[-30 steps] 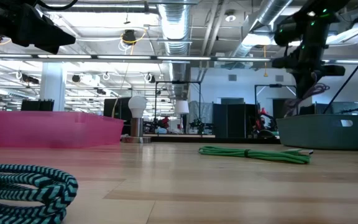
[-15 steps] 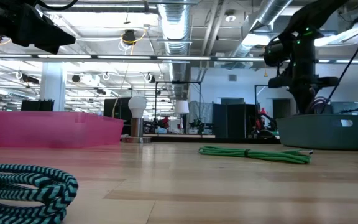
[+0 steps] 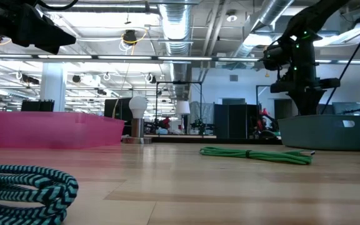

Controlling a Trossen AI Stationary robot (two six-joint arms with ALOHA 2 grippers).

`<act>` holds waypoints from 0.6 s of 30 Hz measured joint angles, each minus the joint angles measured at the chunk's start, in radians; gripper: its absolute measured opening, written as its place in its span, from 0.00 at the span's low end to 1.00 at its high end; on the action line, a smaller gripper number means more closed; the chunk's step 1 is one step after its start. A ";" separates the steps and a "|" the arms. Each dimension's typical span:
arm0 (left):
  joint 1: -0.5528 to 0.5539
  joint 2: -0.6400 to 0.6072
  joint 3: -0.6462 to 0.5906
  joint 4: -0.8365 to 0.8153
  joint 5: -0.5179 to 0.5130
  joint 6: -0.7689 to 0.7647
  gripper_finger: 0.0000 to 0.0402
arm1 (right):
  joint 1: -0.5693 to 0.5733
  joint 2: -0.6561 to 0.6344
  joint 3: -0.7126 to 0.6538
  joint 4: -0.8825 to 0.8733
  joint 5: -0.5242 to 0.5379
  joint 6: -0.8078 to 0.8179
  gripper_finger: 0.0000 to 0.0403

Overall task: Pick & Place USB Port
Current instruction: Put the blue patterned charger cable into the pink bin

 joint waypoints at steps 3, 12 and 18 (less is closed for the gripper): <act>0.000 0.000 0.000 0.000 0.000 0.000 0.03 | 0.000 0.000 0.028 -0.042 -0.047 -0.021 0.28; 0.000 0.000 0.000 0.000 0.000 0.000 0.03 | 0.112 -0.002 0.145 -0.074 -0.334 -0.223 0.27; 0.000 0.000 0.000 0.000 0.000 0.000 0.03 | 0.296 -0.100 0.158 0.086 -0.342 -0.378 0.27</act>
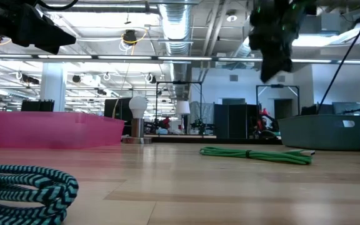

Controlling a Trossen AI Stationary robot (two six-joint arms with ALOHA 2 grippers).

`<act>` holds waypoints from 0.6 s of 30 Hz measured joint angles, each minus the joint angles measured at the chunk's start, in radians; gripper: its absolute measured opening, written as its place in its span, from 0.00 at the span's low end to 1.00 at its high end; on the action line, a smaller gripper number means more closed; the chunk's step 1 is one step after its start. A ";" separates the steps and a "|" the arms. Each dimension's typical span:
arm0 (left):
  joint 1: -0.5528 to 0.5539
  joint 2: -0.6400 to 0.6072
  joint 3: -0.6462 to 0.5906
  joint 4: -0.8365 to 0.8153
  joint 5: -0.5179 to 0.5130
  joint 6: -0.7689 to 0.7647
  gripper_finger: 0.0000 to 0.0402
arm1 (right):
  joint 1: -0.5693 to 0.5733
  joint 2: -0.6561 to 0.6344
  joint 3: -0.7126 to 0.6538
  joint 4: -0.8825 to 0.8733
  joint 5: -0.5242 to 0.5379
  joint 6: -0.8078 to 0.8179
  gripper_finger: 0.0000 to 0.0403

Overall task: Pick & Place USB Port
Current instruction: Put the blue patterned charger cable into the pink bin

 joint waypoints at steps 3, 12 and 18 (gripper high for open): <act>0.000 0.000 0.000 0.000 0.000 0.000 0.03 | 0.093 -0.086 0.000 0.085 0.000 -0.022 0.27; 0.000 0.000 0.000 0.000 0.000 0.000 0.03 | 0.318 -0.333 0.000 0.229 0.002 0.028 0.26; 0.000 0.000 0.000 0.000 0.000 0.000 0.03 | 0.487 -0.414 -0.003 0.273 0.031 0.028 0.26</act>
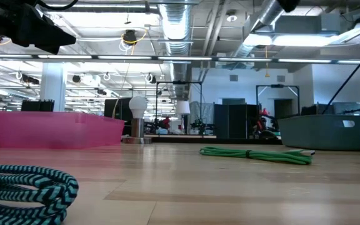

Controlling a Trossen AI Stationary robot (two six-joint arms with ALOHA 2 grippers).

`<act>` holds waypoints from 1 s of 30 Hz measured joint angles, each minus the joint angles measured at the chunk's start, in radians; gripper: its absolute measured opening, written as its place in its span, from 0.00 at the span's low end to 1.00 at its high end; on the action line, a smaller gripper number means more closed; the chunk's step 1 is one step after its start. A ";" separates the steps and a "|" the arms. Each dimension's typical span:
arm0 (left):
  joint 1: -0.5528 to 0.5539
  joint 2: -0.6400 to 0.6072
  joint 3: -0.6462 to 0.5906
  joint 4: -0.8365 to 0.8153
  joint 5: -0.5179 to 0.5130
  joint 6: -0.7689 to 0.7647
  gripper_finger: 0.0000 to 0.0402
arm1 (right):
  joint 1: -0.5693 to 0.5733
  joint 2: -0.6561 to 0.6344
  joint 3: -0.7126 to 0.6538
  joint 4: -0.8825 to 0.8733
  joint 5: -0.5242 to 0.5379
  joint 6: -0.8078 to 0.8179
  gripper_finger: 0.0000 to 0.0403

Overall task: Pick & Place USB Port
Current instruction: Put the blue patterned charger cable into the pink bin

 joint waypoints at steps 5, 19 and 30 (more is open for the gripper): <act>0.000 0.000 0.000 0.000 0.000 0.000 0.03 | 0.123 -0.060 -0.110 0.109 0.078 -0.021 0.26; 0.000 0.000 0.000 0.000 0.000 0.000 0.03 | 0.259 -0.280 -0.579 0.515 0.135 0.064 0.26; 0.000 0.000 0.000 0.000 0.000 0.000 0.03 | 0.352 -0.413 -0.778 0.749 0.135 -0.024 0.26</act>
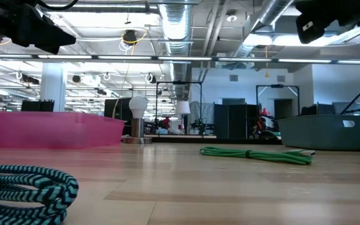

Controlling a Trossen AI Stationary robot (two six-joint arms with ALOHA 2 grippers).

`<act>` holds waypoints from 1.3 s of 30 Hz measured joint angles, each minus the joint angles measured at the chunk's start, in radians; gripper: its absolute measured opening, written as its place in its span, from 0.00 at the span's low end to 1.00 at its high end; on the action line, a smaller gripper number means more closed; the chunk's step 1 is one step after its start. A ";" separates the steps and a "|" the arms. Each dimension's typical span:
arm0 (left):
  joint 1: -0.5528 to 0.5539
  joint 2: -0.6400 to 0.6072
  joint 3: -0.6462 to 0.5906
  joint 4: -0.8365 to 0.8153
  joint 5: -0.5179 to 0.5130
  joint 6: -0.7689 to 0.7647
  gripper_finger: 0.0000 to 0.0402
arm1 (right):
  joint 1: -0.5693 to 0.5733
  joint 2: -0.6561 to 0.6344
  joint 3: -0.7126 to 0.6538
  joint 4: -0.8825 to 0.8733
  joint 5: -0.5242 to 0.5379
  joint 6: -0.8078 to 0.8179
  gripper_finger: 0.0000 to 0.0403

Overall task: Pick & Place USB Port
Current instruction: Put the blue patterned charger cable into the pink bin

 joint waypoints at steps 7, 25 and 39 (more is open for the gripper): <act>0.000 0.000 0.000 0.000 0.000 -0.003 0.03 | 0.052 -0.056 -0.117 0.138 0.000 -0.002 0.26; 0.000 0.132 0.000 0.312 0.115 0.022 0.03 | 0.061 -0.062 -0.161 0.165 -0.003 0.103 0.26; 0.000 0.556 0.171 0.396 0.218 0.032 0.03 | 0.061 -0.061 -0.161 0.158 -0.004 0.099 0.26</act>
